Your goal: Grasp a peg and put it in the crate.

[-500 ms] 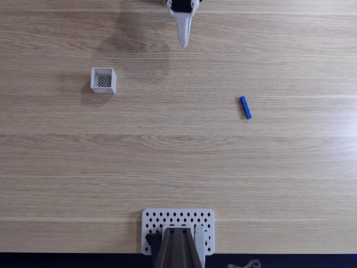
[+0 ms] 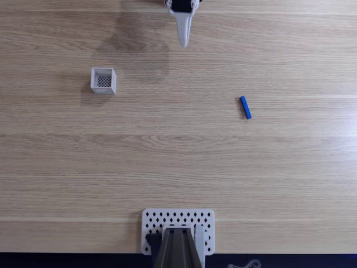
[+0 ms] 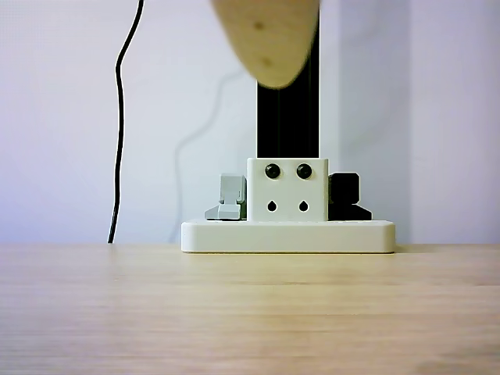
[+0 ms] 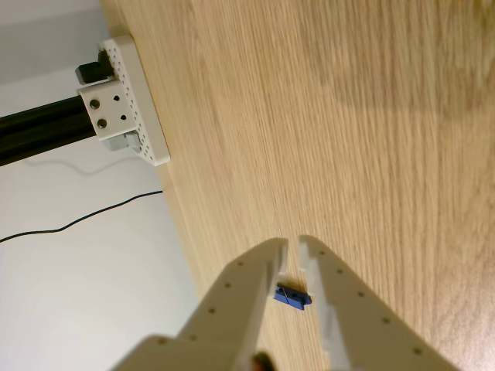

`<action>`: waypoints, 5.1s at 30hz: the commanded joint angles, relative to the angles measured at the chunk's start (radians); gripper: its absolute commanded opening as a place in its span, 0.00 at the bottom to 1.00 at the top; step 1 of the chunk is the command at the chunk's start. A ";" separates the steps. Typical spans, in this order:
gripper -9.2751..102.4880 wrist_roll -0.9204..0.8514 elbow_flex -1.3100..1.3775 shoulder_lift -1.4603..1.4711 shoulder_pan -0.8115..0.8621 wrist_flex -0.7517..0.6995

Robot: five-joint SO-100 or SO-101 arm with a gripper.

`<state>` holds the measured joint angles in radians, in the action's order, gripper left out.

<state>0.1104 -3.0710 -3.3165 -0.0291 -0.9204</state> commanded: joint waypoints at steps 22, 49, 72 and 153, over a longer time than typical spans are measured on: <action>0.08 -0.209 0.287 0.549 -0.003 0.158; 0.08 -1.882 0.939 1.468 -0.365 0.245; 0.26 -1.690 1.331 1.945 -0.397 0.436; 0.08 -1.457 0.433 1.844 0.505 1.954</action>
<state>-1.3453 -2.6998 -1.4742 0.4633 0.9587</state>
